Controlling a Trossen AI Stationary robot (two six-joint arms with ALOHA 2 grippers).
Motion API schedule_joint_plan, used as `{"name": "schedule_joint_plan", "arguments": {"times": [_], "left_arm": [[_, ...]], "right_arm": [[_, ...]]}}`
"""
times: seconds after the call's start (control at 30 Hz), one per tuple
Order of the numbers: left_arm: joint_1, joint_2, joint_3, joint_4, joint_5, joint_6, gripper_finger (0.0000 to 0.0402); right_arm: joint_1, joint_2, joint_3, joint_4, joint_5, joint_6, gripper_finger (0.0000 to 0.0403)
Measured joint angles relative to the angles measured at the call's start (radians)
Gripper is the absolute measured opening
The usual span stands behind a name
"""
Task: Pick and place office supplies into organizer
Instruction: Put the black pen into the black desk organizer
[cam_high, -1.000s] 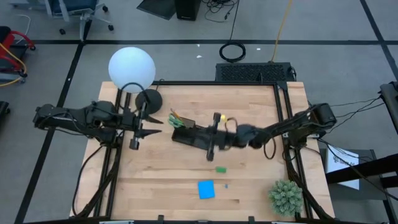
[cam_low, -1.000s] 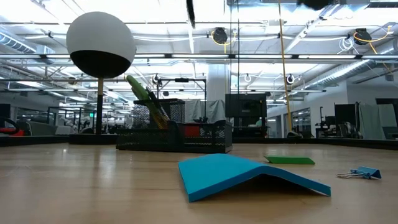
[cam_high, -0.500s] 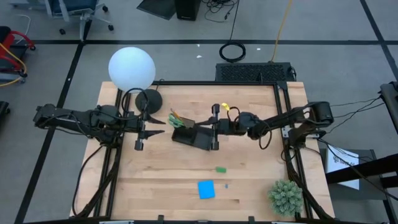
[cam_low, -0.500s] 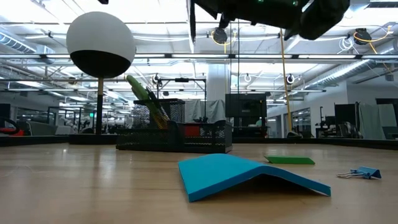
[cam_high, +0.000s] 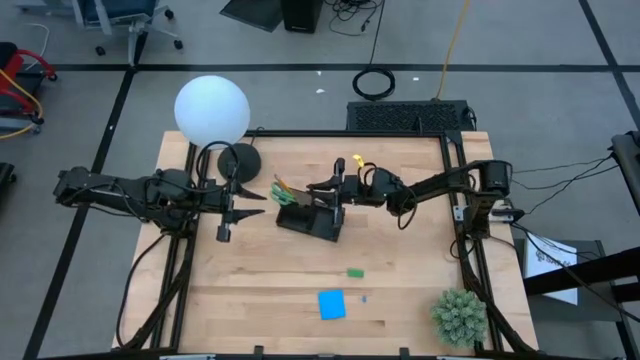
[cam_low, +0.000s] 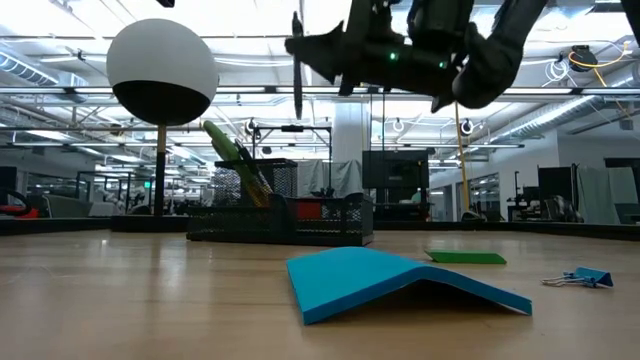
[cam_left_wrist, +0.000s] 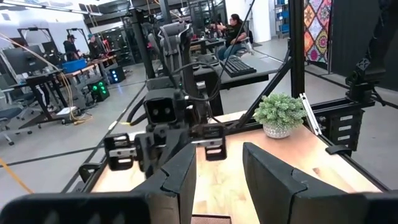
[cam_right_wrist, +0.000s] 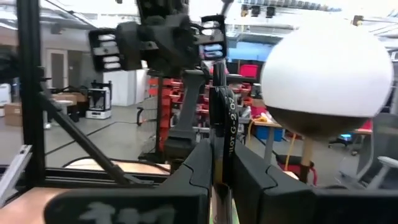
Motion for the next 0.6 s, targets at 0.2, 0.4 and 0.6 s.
{"name": "schedule_joint_plan", "arguments": {"times": [0.2, 0.4, 0.6], "left_arm": [[0.000, 0.000, 0.000, -0.001, -0.002, -0.010, 0.0131], [0.000, 0.000, 0.000, -0.001, -0.016, -0.007, 0.0131], [0.000, 0.016, 0.000, -0.001, -0.019, -0.007, 0.0131]], "right_arm": [[-0.015, 0.029, 0.004, 0.033, -0.002, 0.001, 0.0022], [-0.019, 0.074, 0.025, 0.041, -0.023, -0.003, 0.0022], [-0.022, 0.164, 0.098, 0.056, -0.051, 0.009, 0.0022]]}}
